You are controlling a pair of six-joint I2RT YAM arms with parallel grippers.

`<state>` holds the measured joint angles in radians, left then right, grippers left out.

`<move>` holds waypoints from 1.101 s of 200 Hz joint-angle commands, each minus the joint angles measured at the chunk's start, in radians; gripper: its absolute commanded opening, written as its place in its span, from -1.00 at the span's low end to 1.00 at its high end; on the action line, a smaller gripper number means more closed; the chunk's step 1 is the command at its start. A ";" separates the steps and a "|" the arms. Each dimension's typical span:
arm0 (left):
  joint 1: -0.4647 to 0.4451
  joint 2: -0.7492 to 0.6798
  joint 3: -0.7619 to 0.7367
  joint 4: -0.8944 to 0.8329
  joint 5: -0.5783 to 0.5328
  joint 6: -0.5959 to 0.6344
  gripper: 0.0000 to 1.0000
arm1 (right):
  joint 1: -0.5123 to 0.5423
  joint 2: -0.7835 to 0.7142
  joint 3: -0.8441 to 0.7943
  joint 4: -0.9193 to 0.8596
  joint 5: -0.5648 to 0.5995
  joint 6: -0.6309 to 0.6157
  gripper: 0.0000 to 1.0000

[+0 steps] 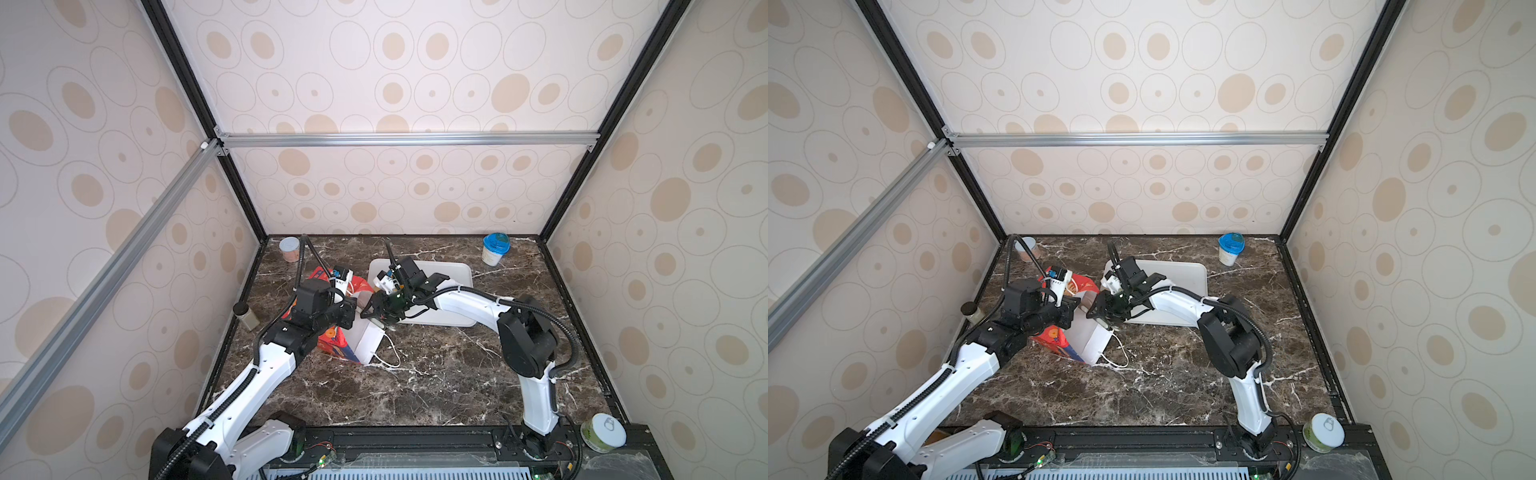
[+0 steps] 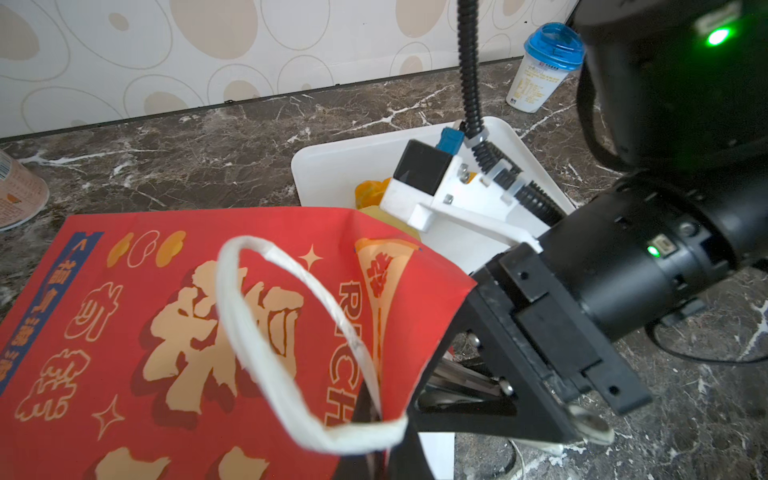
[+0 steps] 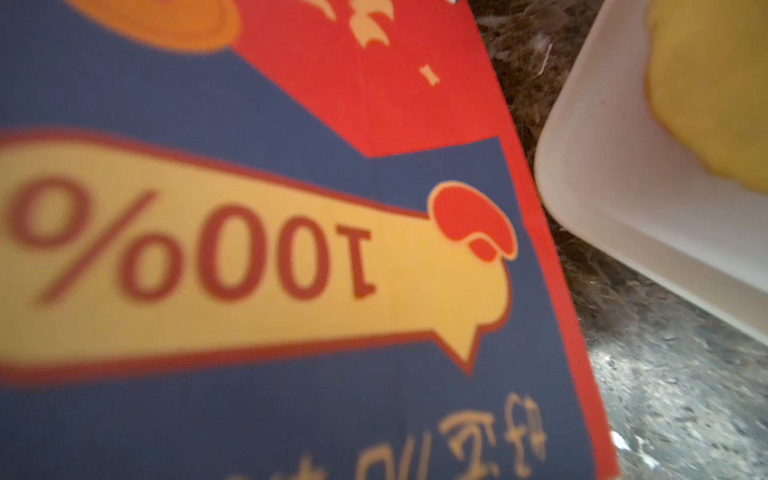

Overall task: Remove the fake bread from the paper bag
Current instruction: 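Insert the tongs into the red bag again with the right gripper, then pinch the round yellow buns with the tongs and pull them out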

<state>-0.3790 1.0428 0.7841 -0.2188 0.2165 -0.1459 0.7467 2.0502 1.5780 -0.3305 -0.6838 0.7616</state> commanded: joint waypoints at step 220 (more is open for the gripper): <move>0.037 0.101 0.112 0.003 -0.143 -0.063 -1.00 | -0.014 -0.384 -0.234 -0.263 -0.115 -0.216 -1.00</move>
<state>-0.3664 1.1275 0.8436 -0.2256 0.1043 -0.1806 0.7479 1.7329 1.3724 -0.5934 -0.7609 0.5728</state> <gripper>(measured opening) 0.047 0.201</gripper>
